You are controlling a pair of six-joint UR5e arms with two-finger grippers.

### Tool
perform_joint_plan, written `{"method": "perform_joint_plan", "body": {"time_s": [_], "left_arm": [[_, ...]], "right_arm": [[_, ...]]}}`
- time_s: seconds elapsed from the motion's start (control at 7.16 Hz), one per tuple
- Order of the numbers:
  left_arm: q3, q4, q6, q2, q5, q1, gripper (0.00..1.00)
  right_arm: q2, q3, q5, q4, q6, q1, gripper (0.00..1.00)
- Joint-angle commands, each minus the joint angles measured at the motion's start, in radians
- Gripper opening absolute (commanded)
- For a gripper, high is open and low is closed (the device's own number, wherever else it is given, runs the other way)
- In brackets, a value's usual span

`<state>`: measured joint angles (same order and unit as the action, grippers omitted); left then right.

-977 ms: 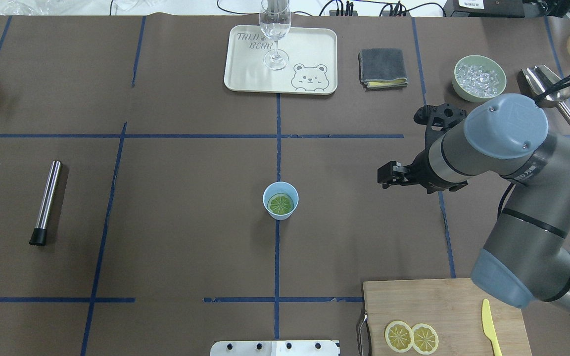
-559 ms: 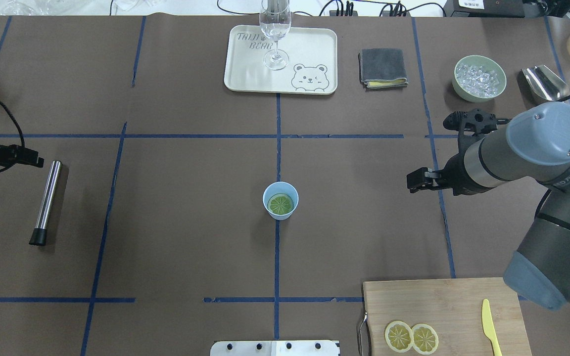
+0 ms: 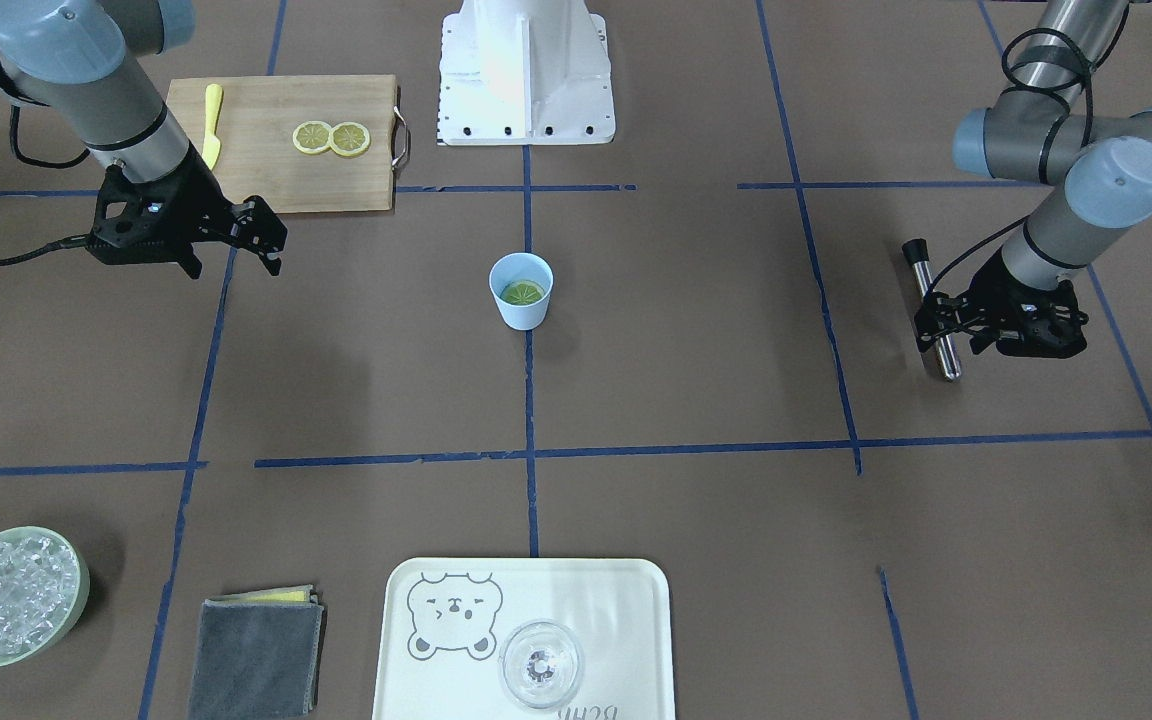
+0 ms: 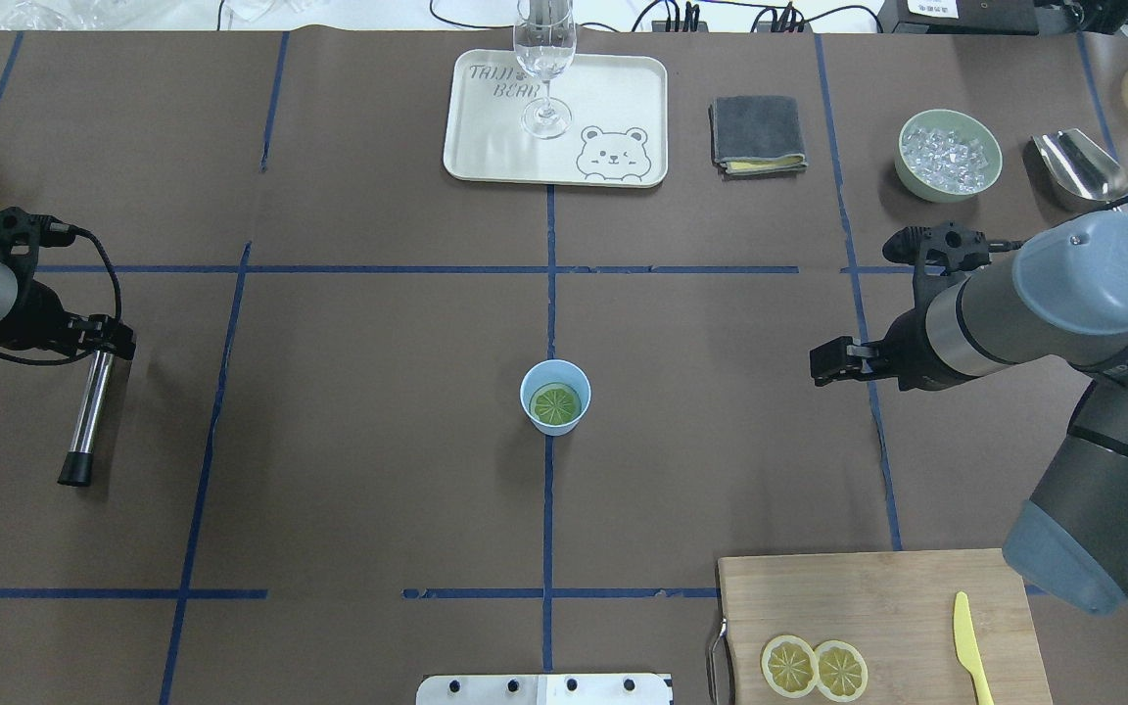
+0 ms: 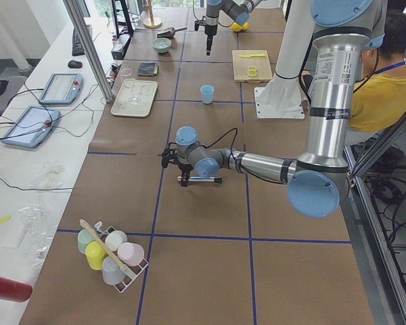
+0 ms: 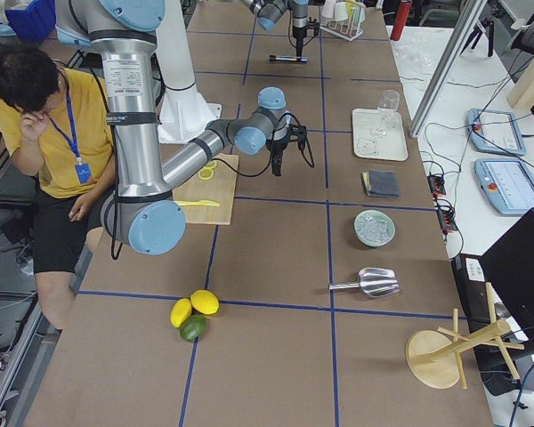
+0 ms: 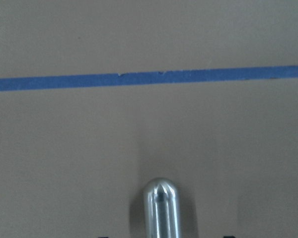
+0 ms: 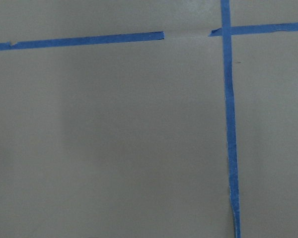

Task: Squeeze lemon into cup
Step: 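Grasp the steel muddler upright with the left gripper and lift it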

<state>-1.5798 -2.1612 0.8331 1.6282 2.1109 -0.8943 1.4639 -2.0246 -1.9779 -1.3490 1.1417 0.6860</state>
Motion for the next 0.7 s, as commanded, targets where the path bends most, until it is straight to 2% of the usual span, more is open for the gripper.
{"method": "perform_joint_plan", "body": {"time_s": [0.0, 0.14, 0.56], "left_arm": [[-0.008, 0.012, -0.002, -0.008, -0.008, 0.008, 0.45], [-0.008, 0.012, 0.000, -0.010, -0.008, 0.012, 0.28], [0.000, 0.012, 0.000, -0.010, -0.009, 0.020, 0.27]], "right_arm": [[-0.002, 0.000, -0.006, 0.001, 0.001, 0.000, 1.00], [-0.002, -0.003, -0.010, 0.002, 0.003, 0.001, 1.00], [-0.002, -0.005, -0.044, 0.002, 0.001, 0.021, 1.00]]}}
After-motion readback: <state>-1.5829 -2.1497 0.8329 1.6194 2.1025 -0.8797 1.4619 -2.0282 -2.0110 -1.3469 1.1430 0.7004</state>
